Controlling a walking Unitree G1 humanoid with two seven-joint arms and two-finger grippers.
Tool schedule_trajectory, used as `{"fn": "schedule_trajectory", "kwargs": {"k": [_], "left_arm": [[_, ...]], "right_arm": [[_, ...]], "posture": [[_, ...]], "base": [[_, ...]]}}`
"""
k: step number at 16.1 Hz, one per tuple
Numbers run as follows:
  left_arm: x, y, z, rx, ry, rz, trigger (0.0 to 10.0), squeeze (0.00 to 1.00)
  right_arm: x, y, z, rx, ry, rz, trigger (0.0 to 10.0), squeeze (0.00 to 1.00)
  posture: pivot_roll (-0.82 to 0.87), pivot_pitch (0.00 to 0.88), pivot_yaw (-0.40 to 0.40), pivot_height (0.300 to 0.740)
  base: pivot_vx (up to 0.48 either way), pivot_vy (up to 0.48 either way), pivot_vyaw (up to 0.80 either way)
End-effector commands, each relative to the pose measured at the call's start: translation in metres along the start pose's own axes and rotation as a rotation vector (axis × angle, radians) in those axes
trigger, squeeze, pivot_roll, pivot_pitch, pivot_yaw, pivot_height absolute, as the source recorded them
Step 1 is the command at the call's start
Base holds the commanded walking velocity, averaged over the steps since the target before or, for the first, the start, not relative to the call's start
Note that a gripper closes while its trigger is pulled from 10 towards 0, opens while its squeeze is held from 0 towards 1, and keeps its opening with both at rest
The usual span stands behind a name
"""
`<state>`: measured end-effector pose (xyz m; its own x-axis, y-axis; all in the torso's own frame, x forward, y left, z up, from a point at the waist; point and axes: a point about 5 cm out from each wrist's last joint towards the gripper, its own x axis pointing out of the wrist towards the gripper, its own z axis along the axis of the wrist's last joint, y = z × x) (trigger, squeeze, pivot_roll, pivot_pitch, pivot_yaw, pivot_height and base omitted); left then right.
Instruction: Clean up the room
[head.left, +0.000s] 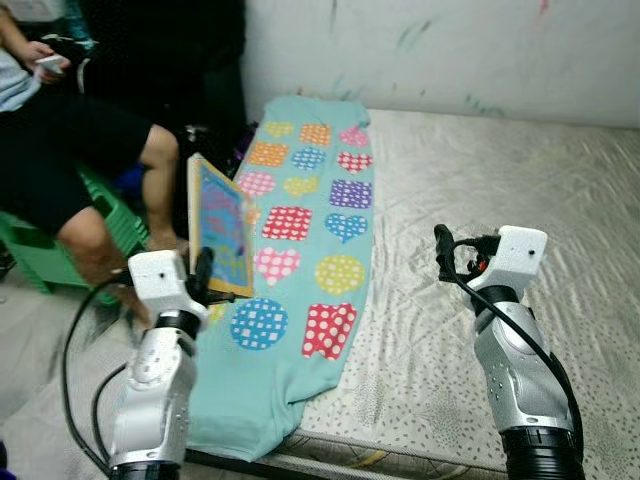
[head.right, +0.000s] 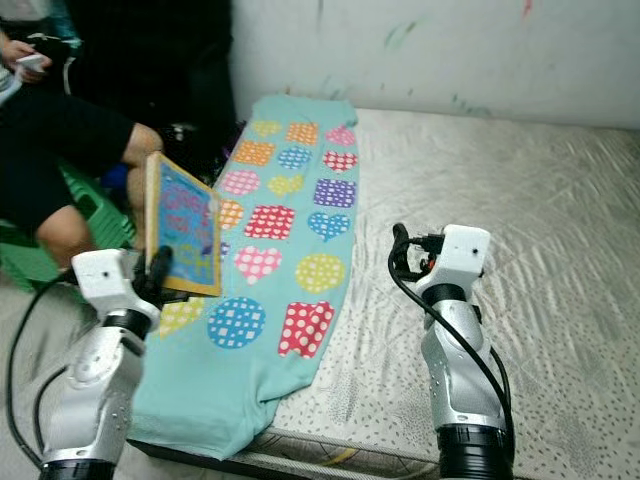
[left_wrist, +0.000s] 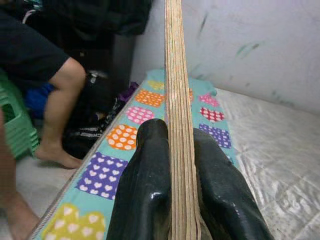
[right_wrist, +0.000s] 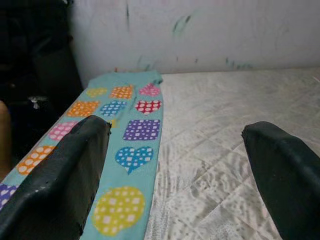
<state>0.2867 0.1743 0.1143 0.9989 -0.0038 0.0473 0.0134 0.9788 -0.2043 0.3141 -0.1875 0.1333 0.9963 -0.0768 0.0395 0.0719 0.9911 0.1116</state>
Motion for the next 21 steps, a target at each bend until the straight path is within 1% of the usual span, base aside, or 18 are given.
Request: {"fn": "schedule_trajectory", "kwargs": {"k": [1,3,6,9,11,14,15,17,19,21], "left_arm": [[0.006,-0.006,0.01,0.01,-0.048,-0.037,10.0,0.0],[0.008,-0.006,0.011,0.003,-0.053,-0.037,10.0,0.0],[0.012,-0.003,0.013,-0.005,-0.067,-0.027,10.0,0.0],[0.013,-0.004,0.012,-0.029,-0.057,-0.034,10.0,0.0],[0.01,-0.006,0.01,-0.036,-0.047,-0.047,10.0,0.0],[0.004,-0.006,0.005,-0.024,-0.031,-0.054,10.0,0.0],[0.005,-0.007,0.003,-0.04,-0.021,-0.058,10.0,0.0],[0.006,-0.01,0.005,-0.044,-0.025,-0.061,10.0,0.0],[0.007,-0.009,0.008,-0.042,-0.028,-0.061,10.0,0.0],[0.003,-0.005,0.004,-0.031,-0.011,-0.058,10.0,0.0]], "right_arm": [[0.0,-0.001,-0.002,-0.001,0.002,-0.009,10.0,0.0],[0.001,-0.002,-0.004,-0.007,0.018,-0.014,10.0,0.0],[0.003,-0.005,-0.003,-0.007,0.012,-0.024,10.0,0.0],[0.003,-0.005,-0.002,-0.009,0.003,-0.023,10.0,0.0],[0.0,-0.006,-0.005,-0.014,0.013,-0.026,10.0,0.0],[-0.009,-0.006,-0.009,-0.01,0.029,-0.029,10.0,0.0],[-0.013,-0.007,-0.009,0.001,0.025,-0.03,10.0,0.0],[-0.016,-0.007,-0.01,-0.031,0.018,-0.021,10.0,0.0],[-0.016,-0.01,-0.011,-0.026,0.041,-0.04,10.0,0.0],[-0.018,-0.008,-0.015,-0.056,0.068,-0.048,10.0,0.0]], "posture": [[-0.06,0.0,0.037,0.74],[-0.06,0.0,0.036,0.74],[-0.07,0.0,0.038,0.74],[-0.07,0.0,0.037,0.74],[-0.07,0.0,0.037,0.74],[-0.08,0.0,0.04,0.74],[-0.09,0.0,0.04,0.74],[-0.09,0.0,0.044,0.74],[-0.09,0.0,0.049,0.74],[-0.08,0.0,0.041,0.74]], "base": [[0.0,0.0,0.0],[0.0,0.0,0.0],[0.0,0.0,-0.8],[0.0,0.0,-0.8],[0.0,0.0,-0.8],[0.0,0.0,-0.8],[0.0,0.0,-0.8],[0.0,0.0,0.0],[0.0,0.0,0.0],[0.0,0.0,0.0]]}}
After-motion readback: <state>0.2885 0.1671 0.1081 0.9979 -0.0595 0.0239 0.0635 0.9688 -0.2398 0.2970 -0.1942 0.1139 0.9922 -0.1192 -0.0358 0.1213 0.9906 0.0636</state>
